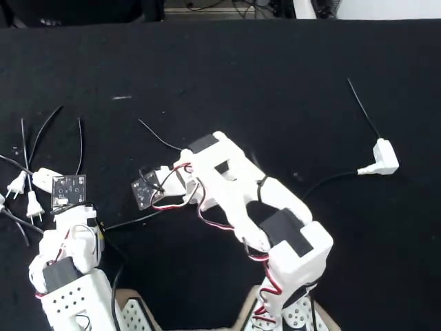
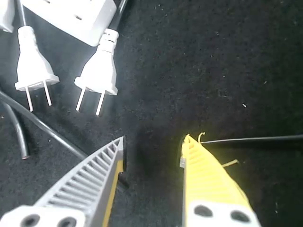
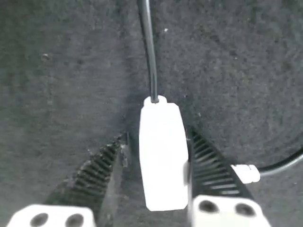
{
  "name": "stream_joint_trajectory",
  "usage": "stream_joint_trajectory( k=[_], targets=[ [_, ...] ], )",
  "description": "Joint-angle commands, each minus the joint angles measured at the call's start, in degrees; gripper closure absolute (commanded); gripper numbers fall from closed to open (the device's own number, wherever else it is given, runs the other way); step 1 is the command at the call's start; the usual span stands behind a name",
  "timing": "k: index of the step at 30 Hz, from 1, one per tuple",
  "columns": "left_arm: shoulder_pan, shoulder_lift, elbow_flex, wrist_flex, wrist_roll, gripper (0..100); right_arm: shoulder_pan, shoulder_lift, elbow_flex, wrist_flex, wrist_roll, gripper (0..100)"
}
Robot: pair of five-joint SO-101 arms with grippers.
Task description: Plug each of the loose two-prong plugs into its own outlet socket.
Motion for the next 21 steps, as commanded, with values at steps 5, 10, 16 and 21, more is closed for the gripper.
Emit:
stream_joint_trajectory(
  k=[5, 10, 16, 21],
  targets=[
    [-0.6, 0.0, -1.0, -0.4, -0.1, 80, 2.5, 0.2, -7.1, -0.9, -8.4, 99.5],
    [-0.6, 0.0, -0.9, -0.4, -0.2, 80, 9.8, -3.1, -10.9, -0.4, -18.5, 98.9],
    [-0.5, 0.0, -0.9, -0.4, -0.2, 80, 24.8, -16.6, -11.3, -0.5, -35.3, 98.8],
    [-0.5, 0.0, -0.9, -0.4, -0.1, 80, 38.8, -24.6, -13.9, 2.1, -44.3, 98.8]
  ],
)
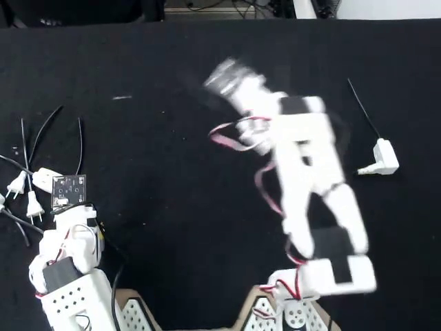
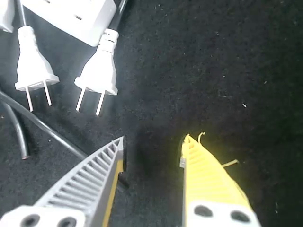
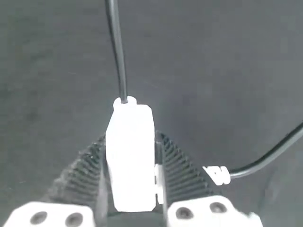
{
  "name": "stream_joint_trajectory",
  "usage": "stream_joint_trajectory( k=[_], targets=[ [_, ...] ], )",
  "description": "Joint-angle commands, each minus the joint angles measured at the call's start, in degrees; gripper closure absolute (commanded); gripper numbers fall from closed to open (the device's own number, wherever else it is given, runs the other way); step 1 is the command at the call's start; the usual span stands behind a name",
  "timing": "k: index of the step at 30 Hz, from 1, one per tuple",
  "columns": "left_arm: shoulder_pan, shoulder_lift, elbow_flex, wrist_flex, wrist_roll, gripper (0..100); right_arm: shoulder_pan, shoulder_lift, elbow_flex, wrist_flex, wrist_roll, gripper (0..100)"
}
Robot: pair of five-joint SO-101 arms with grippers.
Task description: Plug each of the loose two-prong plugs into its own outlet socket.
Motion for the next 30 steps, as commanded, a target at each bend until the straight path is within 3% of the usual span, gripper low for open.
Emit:
stream_joint_trajectory(
  k=[1, 6, 15, 25, 30],
  targets=[
    [-0.5, 0.0, -0.9, -0.4, -0.1, 80, 10.3, -6.9, -5.8, 3.8, -5.5, 98.8],
    [-0.5, 0.0, -0.8, -0.4, -0.1, 80, 19.3, -4.2, -10.2, 10.6, -6.5, 98.8],
    [-0.4, 0.0, -0.8, -0.4, 0.0, 80, 27.7, 8.7, -20.9, 11.2, -6.2, 98.8],
    [-0.4, 0.0, -0.7, -0.4, 0.0, 80, 32.7, 29.2, -34.2, 11.5, -6.7, 98.8],
    [-0.4, 0.0, -0.7, -0.4, 0.0, 80, 33.1, 36.3, -41.5, 17.0, -6.5, 98.8]
  ],
)
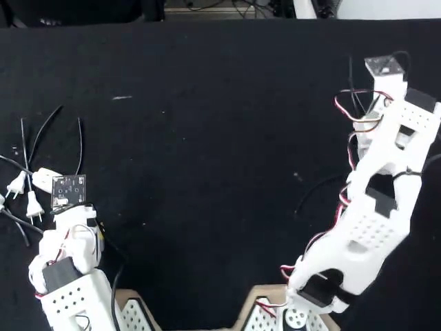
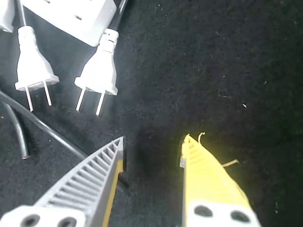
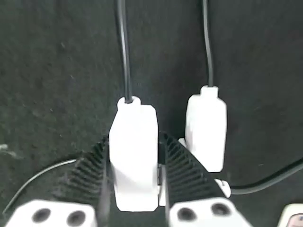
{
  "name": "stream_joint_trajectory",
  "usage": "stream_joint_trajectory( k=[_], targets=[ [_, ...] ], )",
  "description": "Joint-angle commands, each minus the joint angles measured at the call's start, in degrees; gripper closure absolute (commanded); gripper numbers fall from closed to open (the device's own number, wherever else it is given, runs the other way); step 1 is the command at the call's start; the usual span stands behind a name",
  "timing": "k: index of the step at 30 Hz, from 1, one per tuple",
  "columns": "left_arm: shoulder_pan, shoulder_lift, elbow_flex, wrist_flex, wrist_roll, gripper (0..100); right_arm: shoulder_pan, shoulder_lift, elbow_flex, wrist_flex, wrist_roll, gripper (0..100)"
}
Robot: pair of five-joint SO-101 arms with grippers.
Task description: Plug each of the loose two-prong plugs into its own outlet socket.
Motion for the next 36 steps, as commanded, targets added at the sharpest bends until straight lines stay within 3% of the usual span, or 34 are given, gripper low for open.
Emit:
stream_joint_trajectory(
  k=[1, 7, 14, 27, 36],
  targets=[
    [-0.4, 0.0, -0.7, -0.4, 0.0, 80, 0.5, 2.0, -7.8, 2.6, -0.4, 98.8],
    [-0.4, 0.0, -0.7, -0.4, 0.0, 80, -0.7, 6.4, -13.7, 2.9, -0.4, 98.2],
    [-0.4, 0.0, -0.7, -0.4, 0.0, 80, -2.9, 5.2, -15.3, 5.8, 0.0, 76.1],
    [-0.4, 0.0, -0.7, -0.4, 0.0, 80, -2.5, 1.1, -19.8, 13.6, -0.4, 77.9],
    [-0.4, 0.0, -0.7, -0.4, 0.0, 80, -4.7, -13.1, -15.8, 19.6, -1.2, 77.9]
  ],
)
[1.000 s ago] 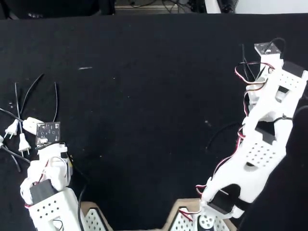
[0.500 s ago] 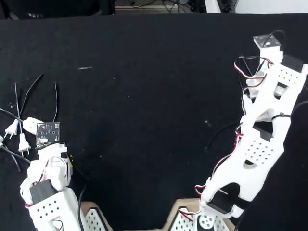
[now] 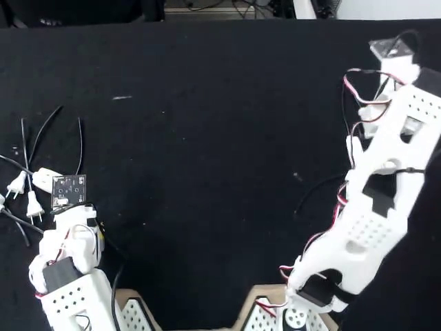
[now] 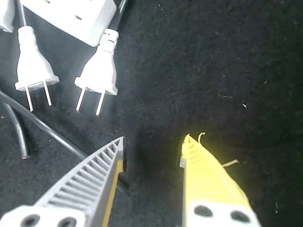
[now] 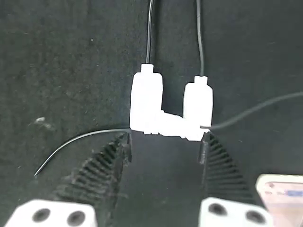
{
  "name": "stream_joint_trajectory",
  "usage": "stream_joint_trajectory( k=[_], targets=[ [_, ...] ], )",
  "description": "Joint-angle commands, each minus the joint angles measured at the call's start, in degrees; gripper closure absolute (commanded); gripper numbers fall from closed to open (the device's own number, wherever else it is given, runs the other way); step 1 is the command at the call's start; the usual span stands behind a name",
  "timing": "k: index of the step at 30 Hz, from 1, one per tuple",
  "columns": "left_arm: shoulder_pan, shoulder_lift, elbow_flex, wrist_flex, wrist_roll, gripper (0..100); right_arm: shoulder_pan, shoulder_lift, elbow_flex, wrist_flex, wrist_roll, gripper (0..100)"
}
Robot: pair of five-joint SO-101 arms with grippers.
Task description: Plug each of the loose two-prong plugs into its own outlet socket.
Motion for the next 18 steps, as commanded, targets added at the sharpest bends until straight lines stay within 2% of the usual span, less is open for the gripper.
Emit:
stream_joint_trajectory(
  k=[1, 8, 12, 18],
  targets=[
    [-0.4, 0.0, -0.7, -0.4, 0.0, 80, -4.0, -9.4, 2.5, 1.3, -2.0, 77.9],
    [-0.4, 0.0, -0.7, -0.4, 0.0, 80, -13.9, -25.8, 18.3, -1.1, -7.3, 77.9],
    [-0.4, 0.0, -0.7, -0.4, 0.0, 80, -21.1, -36.6, 32.9, -7.3, -11.9, 77.9],
    [-0.4, 0.0, -0.7, -0.4, 0.0, 80, -38.3, -47.7, 58.2, -23.9, -23.7, 77.9]
  ],
)
